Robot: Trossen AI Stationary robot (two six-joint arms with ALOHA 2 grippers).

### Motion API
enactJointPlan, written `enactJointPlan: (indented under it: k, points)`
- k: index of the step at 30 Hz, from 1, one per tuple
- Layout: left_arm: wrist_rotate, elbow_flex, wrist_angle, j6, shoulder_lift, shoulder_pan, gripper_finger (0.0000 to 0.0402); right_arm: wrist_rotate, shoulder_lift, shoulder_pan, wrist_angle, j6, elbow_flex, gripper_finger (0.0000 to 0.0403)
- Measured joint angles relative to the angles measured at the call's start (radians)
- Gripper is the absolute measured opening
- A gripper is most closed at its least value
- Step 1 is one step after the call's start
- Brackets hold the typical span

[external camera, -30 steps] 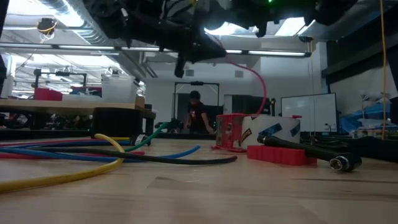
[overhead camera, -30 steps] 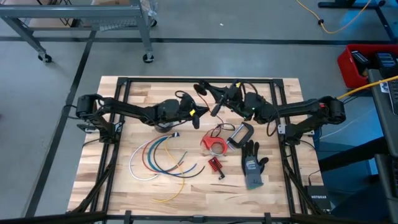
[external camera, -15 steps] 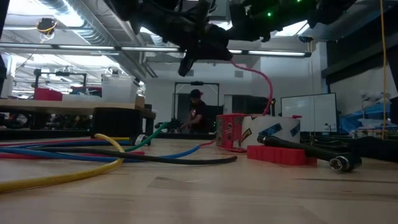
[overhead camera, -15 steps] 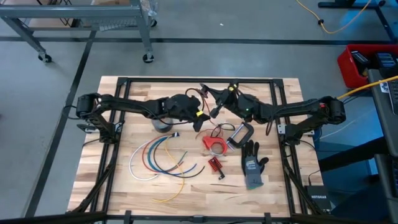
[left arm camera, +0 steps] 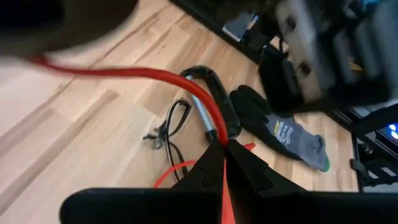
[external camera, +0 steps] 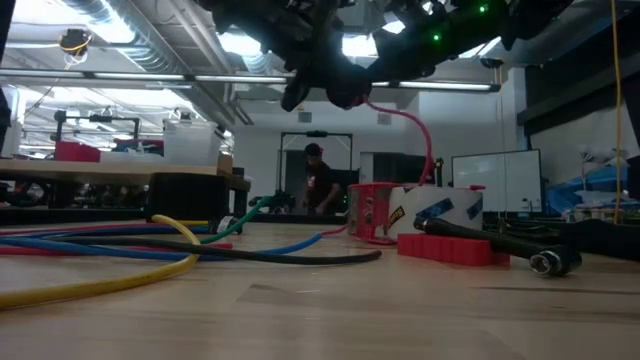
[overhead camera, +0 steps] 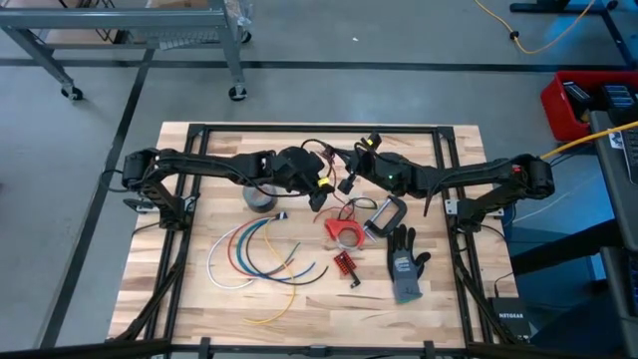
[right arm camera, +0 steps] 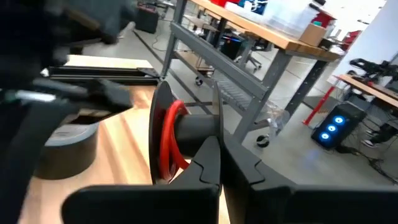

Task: Coil cords
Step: Coil the red wire onto the spool

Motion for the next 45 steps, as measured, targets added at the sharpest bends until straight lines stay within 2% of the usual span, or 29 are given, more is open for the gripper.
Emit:
enactJointPlan:
  k: [6, 19, 21, 26, 38, 45]
  points:
    - [-0.008, 0.003, -0.001, -0.008, 0.000, 0.022, 0.0000, -0.070, 0.000, 0.000, 0.012, 0.030, 0.000, 0.0003]
    - [-0.016, 0.003, -0.003, -0.036, 0.006, 0.021, 0.0000, -0.088, 0.000, 0.000, 0.049, 0.053, 0.000, 0.0003]
    - [-0.041, 0.003, -0.031, -0.013, 0.006, 0.014, 0.0000, -0.088, 0.000, 0.000, 0.063, 0.052, -0.001, 0.0003]
    - [-0.190, 0.002, -0.178, -0.011, -0.013, 0.008, 0.0000, -0.088, -0.013, 0.000, 0.039, 0.053, -0.001, 0.0003]
    - [-0.199, 0.002, -0.260, 0.010, -0.044, 0.046, 0.0000, -0.115, -0.016, 0.000, 0.000, 0.053, 0.000, 0.0003]
    - [-0.230, 0.002, -0.330, -0.016, -0.043, 0.056, 0.0000, -0.125, -0.017, 0.000, 0.052, 0.054, 0.000, 0.0003]
